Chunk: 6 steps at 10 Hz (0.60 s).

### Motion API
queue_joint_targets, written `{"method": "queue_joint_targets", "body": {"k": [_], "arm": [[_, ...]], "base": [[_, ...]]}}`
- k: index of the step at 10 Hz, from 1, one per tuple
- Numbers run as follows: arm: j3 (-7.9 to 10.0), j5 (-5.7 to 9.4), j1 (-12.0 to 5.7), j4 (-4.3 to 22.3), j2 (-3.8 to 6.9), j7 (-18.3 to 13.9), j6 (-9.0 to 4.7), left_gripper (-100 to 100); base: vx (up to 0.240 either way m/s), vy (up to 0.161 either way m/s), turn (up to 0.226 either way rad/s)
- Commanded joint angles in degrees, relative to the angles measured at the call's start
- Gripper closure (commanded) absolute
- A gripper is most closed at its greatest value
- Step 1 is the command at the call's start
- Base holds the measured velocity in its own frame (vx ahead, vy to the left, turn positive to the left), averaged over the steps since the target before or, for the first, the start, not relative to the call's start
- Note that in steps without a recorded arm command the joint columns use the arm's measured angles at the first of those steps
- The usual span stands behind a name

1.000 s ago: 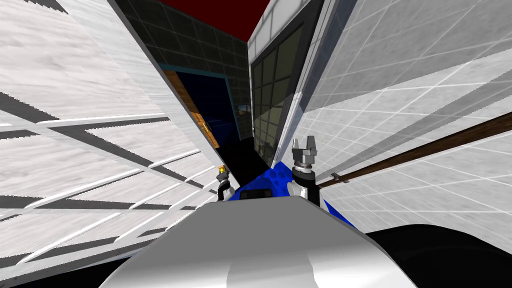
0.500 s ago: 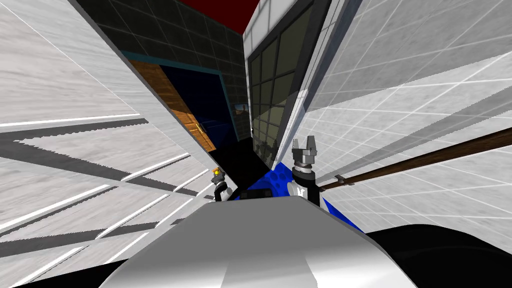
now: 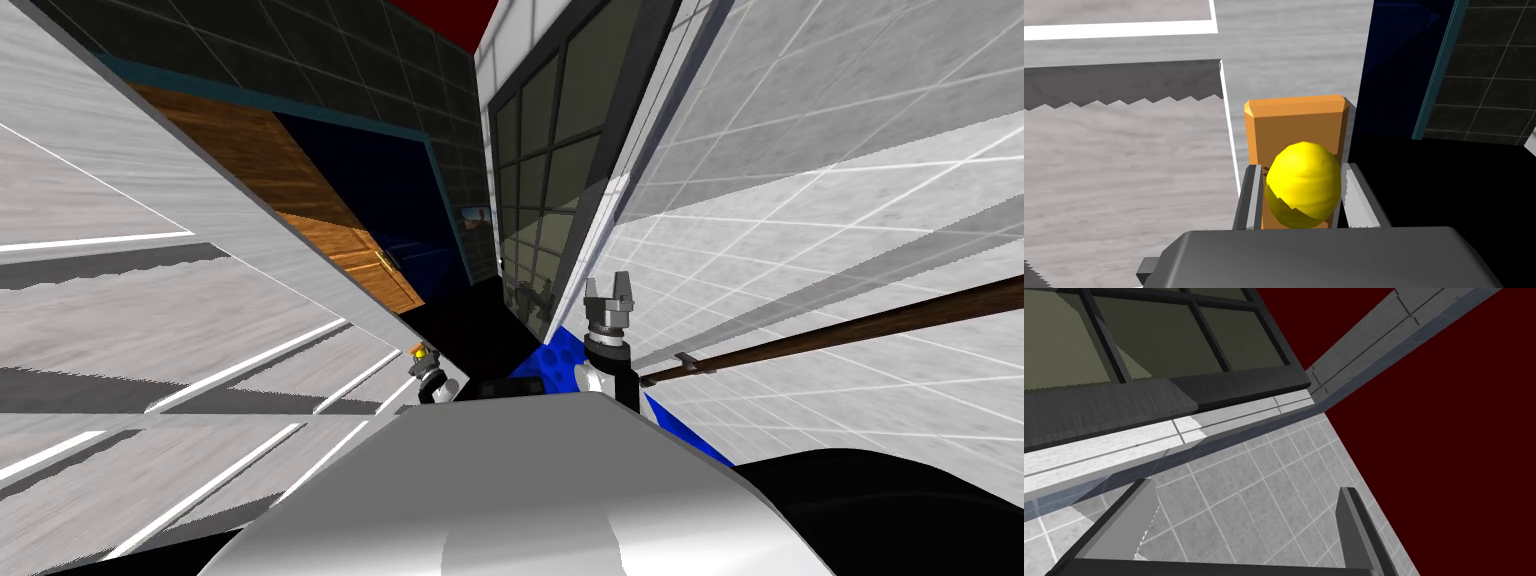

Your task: Push the door open

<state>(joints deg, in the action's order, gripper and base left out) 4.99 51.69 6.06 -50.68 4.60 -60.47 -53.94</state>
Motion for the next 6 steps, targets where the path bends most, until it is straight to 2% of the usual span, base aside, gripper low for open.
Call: {"method": "queue_joint_targets", "body": {"k": [1,4,6], "arm": [[1.69,1.00,0.26,0.89,0.36,-0.08,-1.48,100],[3.73,2.45,1.40,-0.07,0.06,0.69,-2.09,100],[5.74,3.88,2.53,-1.02,-0.30,1.46,-2.68,100]], "base": [[0.136,0.092,-0.095],[0.094,0.057,-0.065],[0.118,0.071,-0.107]]}}
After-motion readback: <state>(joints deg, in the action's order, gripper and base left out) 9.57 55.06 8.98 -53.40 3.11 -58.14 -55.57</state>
